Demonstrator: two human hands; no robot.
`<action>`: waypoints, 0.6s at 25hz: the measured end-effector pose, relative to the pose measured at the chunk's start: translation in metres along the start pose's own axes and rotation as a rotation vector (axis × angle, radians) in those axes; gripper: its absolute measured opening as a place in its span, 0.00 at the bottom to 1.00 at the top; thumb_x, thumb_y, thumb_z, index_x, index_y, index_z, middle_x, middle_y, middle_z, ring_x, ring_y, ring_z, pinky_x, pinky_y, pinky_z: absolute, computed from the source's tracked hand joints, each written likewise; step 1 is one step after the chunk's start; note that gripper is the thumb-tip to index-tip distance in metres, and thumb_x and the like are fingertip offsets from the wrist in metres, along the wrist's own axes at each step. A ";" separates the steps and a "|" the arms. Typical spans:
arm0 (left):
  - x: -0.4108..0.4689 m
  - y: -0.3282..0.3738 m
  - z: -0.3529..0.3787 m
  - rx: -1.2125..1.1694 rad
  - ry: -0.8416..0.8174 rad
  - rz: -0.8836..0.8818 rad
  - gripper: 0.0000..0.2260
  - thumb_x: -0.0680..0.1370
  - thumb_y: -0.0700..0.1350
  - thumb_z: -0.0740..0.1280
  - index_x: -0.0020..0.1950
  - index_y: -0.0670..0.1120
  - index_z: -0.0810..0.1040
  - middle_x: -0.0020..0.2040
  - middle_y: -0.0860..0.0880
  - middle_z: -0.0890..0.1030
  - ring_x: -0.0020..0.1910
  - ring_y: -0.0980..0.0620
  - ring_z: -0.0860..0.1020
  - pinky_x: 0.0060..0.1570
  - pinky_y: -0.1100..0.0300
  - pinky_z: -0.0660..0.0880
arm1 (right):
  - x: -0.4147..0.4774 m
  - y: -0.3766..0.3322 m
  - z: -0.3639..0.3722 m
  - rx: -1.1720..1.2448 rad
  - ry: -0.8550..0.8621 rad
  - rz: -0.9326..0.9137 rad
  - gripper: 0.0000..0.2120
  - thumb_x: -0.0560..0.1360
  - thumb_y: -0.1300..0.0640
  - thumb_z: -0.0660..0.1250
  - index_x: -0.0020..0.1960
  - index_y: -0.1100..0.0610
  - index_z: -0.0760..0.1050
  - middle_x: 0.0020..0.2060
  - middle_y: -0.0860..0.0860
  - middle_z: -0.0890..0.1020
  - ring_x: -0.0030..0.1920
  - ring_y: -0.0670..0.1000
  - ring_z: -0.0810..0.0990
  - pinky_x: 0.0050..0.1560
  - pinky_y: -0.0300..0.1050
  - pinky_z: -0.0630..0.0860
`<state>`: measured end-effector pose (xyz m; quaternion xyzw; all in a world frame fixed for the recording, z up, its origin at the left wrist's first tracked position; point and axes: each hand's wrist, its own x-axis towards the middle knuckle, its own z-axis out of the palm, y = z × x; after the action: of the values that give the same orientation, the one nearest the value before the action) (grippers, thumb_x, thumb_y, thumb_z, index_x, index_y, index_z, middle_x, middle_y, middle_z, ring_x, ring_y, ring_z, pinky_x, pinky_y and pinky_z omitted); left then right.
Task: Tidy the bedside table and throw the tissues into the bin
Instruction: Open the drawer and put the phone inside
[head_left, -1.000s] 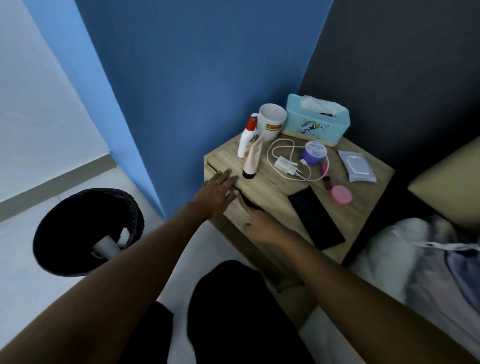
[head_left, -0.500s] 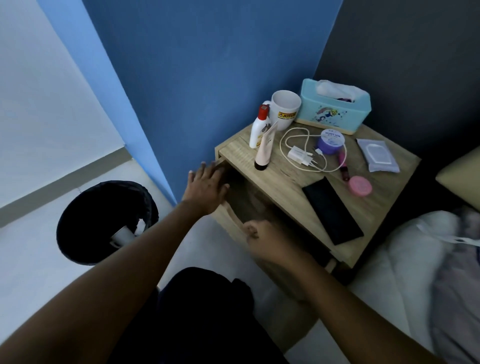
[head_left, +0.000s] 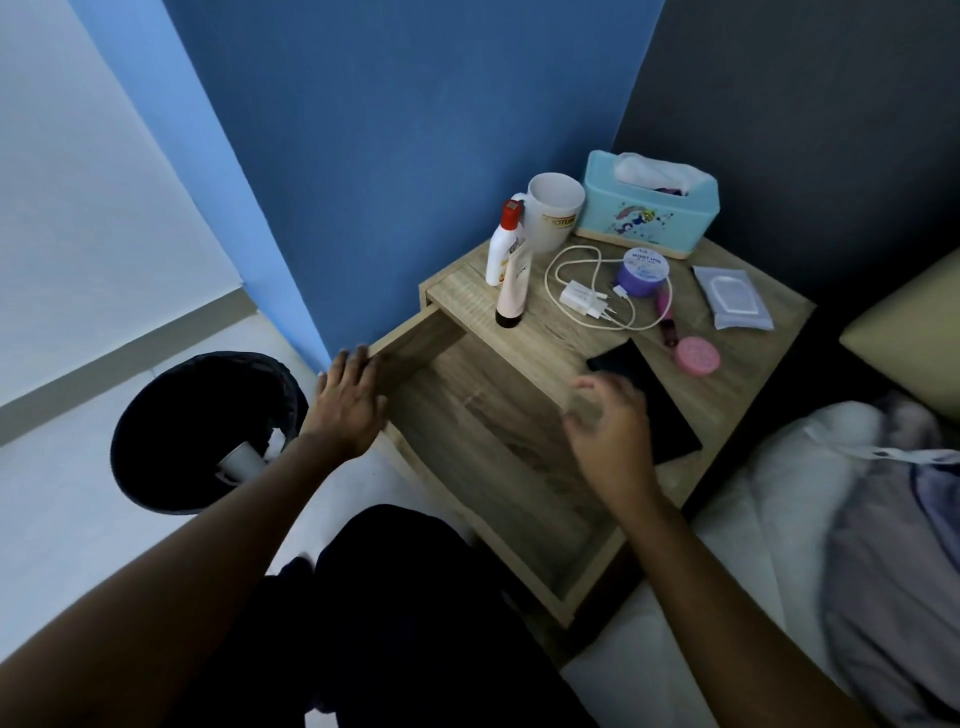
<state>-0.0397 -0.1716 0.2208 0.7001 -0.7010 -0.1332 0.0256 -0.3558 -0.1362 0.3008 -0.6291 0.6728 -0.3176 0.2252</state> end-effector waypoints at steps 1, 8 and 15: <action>-0.004 -0.001 0.000 0.004 0.004 -0.002 0.27 0.82 0.51 0.54 0.79 0.44 0.51 0.80 0.43 0.48 0.79 0.39 0.45 0.76 0.40 0.49 | 0.006 0.013 -0.006 -0.061 0.079 -0.003 0.17 0.69 0.61 0.73 0.57 0.53 0.78 0.58 0.53 0.78 0.60 0.54 0.74 0.61 0.49 0.73; -0.021 -0.013 0.000 0.005 0.008 -0.008 0.28 0.82 0.51 0.54 0.80 0.45 0.50 0.80 0.42 0.49 0.79 0.39 0.47 0.76 0.41 0.51 | 0.015 0.067 -0.022 -0.233 0.072 0.203 0.37 0.64 0.54 0.76 0.70 0.50 0.66 0.64 0.58 0.77 0.63 0.62 0.75 0.63 0.61 0.72; -0.024 -0.014 -0.002 -0.032 0.010 -0.030 0.29 0.81 0.51 0.55 0.79 0.44 0.49 0.80 0.42 0.52 0.78 0.39 0.50 0.76 0.41 0.54 | 0.014 0.065 -0.013 -0.158 0.057 0.224 0.42 0.63 0.50 0.78 0.72 0.51 0.63 0.61 0.57 0.79 0.60 0.60 0.78 0.58 0.60 0.77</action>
<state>-0.0249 -0.1481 0.2230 0.7107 -0.6882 -0.1411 0.0383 -0.4120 -0.1473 0.2656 -0.5564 0.7680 -0.2542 0.1896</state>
